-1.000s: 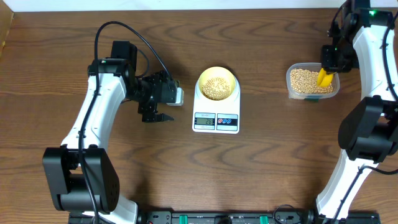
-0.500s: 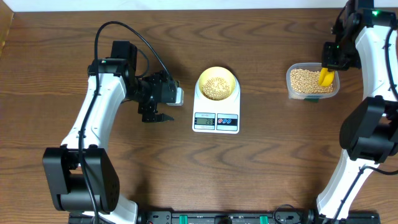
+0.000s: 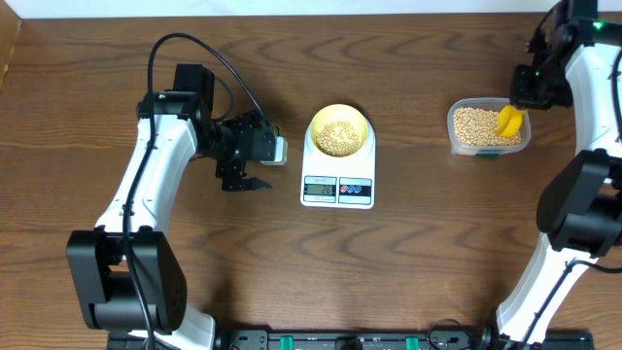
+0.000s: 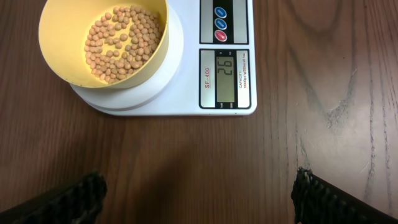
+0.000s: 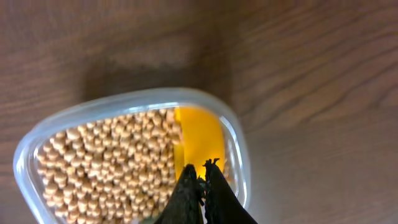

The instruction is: Scoop item into bowl and weigh 50g on scale

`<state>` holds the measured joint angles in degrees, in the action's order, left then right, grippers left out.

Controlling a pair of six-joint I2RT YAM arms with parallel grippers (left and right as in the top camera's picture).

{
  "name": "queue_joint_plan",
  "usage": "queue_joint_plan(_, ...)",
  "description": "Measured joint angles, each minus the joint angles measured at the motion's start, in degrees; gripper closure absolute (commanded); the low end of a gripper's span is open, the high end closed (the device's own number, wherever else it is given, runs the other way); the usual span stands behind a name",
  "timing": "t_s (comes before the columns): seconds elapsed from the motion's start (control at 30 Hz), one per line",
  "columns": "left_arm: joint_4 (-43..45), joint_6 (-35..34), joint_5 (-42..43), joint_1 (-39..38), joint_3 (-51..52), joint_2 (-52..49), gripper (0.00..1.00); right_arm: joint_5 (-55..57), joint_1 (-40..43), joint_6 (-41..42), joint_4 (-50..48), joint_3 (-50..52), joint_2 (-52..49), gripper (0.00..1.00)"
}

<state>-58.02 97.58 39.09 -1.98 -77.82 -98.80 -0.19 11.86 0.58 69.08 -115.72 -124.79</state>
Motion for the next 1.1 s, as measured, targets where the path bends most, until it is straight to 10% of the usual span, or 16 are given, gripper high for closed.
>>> queue_joint_plan(0.53, 0.0, -0.02, 0.0, -0.02, 0.0, 0.0, 0.02, -5.05, 2.29, 0.0, -2.51, 1.44, -0.22, 0.98)
queue_joint_plan(1.0, 0.0, 0.0, 0.0, -0.02, 0.0, 0.0, 0.02, -3.96, 2.95, -0.87, -0.33, 1.84, -0.02, 0.01)
queue_joint_plan(1.1, 0.0, -0.02, 0.0, -0.02, 0.0, 0.0, 0.03, -4.98, 2.97, -0.94, 2.05, 1.86, 0.02, 0.01)
